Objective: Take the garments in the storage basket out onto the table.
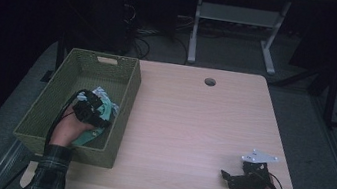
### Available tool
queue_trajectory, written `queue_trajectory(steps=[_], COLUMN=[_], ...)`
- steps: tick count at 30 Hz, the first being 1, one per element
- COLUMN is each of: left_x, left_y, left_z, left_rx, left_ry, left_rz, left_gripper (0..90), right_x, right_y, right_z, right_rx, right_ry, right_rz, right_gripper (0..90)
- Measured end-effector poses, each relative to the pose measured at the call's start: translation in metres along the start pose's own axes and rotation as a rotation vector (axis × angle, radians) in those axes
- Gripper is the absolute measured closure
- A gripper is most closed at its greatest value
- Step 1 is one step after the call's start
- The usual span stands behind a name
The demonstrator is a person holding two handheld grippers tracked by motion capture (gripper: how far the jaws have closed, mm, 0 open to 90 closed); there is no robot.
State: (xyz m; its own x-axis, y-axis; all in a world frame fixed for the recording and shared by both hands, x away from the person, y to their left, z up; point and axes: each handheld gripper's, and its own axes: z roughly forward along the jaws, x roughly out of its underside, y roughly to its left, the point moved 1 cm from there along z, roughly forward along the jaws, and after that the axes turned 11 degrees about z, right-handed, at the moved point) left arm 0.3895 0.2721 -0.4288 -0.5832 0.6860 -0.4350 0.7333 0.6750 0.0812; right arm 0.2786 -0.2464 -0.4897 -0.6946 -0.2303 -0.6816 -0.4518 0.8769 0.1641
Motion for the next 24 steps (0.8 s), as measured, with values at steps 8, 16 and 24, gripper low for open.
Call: queue_trajectory(steps=[8,16,24], left_x=[0.002,0.003,0.003], left_y=[0.002,0.006,0.008], left_z=[-0.004,-0.010,-0.020], left_rx=[-0.007,0.009,0.033], left_ry=[0.015,-0.003,-0.096], left_rz=[-0.043,-0.091,-0.129], left_gripper=[60.6,82.7,83.8], right_x=[0.000,0.000,0.000], right_y=[0.000,0.000,0.000], right_z=[0.000,0.000,0.000], right_rx=[0.000,0.000,0.000], right_ry=[0.000,0.000,0.000], right_rz=[0.000,-0.001,-0.001], right_gripper=[1.0,0.9,1.0])
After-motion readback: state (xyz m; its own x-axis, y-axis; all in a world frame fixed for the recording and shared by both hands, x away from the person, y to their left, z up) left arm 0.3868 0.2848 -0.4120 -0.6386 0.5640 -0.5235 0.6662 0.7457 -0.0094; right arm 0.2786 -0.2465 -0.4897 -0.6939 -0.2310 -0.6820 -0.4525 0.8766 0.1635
